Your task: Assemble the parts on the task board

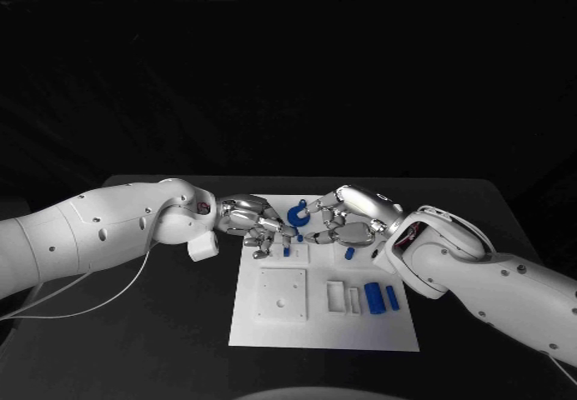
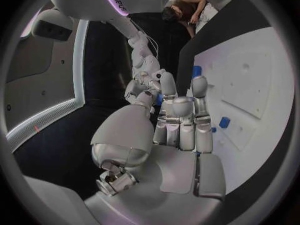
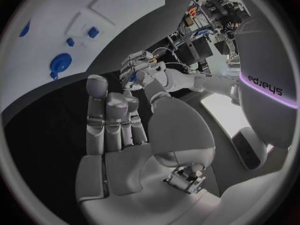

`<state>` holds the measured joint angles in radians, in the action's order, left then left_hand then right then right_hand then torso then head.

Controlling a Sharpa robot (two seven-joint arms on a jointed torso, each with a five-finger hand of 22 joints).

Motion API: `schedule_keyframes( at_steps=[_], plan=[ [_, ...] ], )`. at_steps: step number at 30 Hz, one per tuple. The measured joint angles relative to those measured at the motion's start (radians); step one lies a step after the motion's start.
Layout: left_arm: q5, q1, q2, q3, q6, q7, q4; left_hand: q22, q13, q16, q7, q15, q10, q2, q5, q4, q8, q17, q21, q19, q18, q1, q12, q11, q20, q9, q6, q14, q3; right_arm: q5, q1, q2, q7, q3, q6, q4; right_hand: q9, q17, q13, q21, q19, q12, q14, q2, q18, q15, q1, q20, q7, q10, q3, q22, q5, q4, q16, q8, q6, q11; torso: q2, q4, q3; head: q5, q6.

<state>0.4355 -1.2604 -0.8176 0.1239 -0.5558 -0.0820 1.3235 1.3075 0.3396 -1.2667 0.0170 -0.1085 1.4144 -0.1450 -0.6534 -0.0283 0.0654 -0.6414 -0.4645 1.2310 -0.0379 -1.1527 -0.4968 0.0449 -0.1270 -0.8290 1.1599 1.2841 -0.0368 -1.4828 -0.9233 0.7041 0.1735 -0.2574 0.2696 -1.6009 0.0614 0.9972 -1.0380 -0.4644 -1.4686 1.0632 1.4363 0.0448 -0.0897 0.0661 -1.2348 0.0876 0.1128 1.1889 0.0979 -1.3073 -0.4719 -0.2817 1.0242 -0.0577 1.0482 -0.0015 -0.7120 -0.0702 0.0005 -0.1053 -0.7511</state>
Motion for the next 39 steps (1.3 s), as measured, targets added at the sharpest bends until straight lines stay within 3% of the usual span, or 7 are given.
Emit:
schedule_keyframes(
  at_steps=[14,21,27,39],
  plan=[
    [0.002,0.000,0.002,0.000,-0.004,0.000,0.010,0.000,0.000,-0.003,0.003,0.000,-0.003,-0.001,0.003,-0.002,0.001,0.003,-0.004,0.000,0.000,-0.001,-0.001,0.003,0.000,0.000,-0.003,0.000,0.000,0.017,0.000,-0.007,0.009,0.002,-0.014,-0.007,0.001,0.000,-0.002,0.000,0.000,0.000,0.000,-0.012,0.000,0.000,0.012,0.000,-0.003,0.000,-0.024,0.000,-0.005,0.004,0.000,0.000,-0.004,0.000,0.000,-0.0001,0.0007,0.000,-0.004],
    [0.003,0.000,0.003,0.000,-0.004,0.000,0.011,0.000,0.000,-0.003,0.002,0.000,-0.003,-0.003,0.000,-0.002,0.000,0.004,-0.004,0.000,0.000,-0.003,-0.001,0.003,0.000,0.000,-0.002,0.000,0.000,0.024,0.000,-0.013,0.010,0.003,-0.022,-0.006,0.000,0.002,-0.005,0.000,0.000,0.000,0.000,-0.030,0.000,0.000,0.023,0.000,-0.009,0.000,-0.024,0.000,-0.004,0.004,0.000,0.000,0.002,0.000,0.000,0.0000,0.0001,0.001,-0.005],
    [0.004,0.000,0.003,0.000,-0.004,0.000,0.011,0.000,0.000,-0.007,0.001,0.000,-0.003,-0.003,0.000,-0.002,-0.001,0.004,-0.008,0.000,0.000,-0.003,-0.001,0.003,0.000,0.000,-0.001,0.000,0.000,0.027,0.000,-0.016,0.010,0.006,-0.030,-0.004,0.003,0.002,-0.009,0.000,0.000,0.000,0.000,-0.035,0.000,0.000,0.027,0.000,-0.015,0.005,-0.021,0.000,0.007,0.001,0.000,0.000,0.036,-0.002,0.000,0.0001,0.0000,0.000,-0.007],
    [0.006,0.000,0.004,0.000,-0.004,0.001,0.011,0.001,0.000,-0.007,0.001,0.000,-0.003,-0.002,0.000,-0.003,-0.003,0.006,-0.008,0.000,0.000,-0.002,-0.001,0.003,0.000,0.000,-0.001,0.000,0.000,0.029,0.000,-0.018,0.010,0.008,-0.042,0.001,0.002,0.003,-0.009,0.000,0.004,0.000,-0.004,-0.035,0.000,0.004,0.027,0.004,-0.019,0.005,-0.015,0.000,0.011,0.002,0.000,0.000,0.047,-0.002,0.000,0.0002,-0.0001,-0.002,-0.011]
  ],
)
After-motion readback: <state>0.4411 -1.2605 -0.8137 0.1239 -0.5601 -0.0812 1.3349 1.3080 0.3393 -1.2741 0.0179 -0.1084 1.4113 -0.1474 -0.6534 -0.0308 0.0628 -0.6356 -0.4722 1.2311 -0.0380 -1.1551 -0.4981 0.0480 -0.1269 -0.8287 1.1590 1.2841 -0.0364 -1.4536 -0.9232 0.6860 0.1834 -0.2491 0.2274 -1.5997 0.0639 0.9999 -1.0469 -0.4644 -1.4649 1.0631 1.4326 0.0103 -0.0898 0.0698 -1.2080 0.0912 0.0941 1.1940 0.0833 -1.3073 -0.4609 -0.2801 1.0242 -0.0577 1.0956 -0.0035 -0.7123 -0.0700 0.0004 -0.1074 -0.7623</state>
